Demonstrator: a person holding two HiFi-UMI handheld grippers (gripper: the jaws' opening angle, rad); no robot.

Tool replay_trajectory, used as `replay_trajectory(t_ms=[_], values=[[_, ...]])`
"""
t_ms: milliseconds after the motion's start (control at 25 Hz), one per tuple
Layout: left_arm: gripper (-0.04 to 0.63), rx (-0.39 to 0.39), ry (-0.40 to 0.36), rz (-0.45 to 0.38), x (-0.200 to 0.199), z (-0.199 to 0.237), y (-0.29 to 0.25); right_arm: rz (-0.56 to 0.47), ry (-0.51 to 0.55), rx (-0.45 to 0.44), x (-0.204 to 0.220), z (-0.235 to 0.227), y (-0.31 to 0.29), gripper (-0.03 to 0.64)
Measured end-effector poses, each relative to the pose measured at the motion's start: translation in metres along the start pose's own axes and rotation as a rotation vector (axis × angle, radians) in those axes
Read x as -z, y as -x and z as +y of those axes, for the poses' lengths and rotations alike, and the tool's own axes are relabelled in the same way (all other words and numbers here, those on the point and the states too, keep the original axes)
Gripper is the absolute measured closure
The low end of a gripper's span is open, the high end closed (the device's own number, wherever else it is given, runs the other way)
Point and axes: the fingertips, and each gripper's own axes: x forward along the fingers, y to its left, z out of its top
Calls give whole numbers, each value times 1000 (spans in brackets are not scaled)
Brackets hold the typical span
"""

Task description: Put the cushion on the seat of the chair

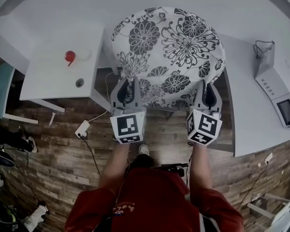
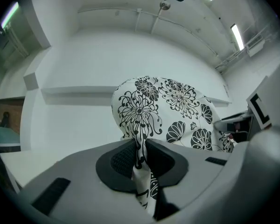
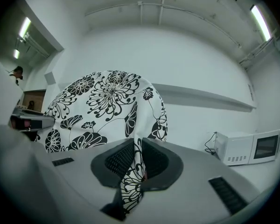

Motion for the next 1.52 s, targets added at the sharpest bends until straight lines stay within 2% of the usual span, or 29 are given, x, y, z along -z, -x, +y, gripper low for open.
replay_trajectory(t_ms=[560,640,800,840,960,1320,1520], values=[[540,71,26,34,0,4,-2,48,31,68,-8,4,13,558],[540,62,24,46,-4,0,-5,61,31,55,-9,-1,8,558],[540,7,-7,171,3,-11,26,168,-19,-29,12,-3,22,558],[540,-18,-41,153,0,-6,24,137,-46,-50,15,2,14,558],[540,-76,-132,9,-17,12,-3,-44,-96,-76,3,12,-24,558],[540,-97,-124,62,-9,-5,16,4,-88,-102,10,1,-10,558],[540,-97,-98,123,-19,-7,25,79,-58,-117,3,0,1,558]])
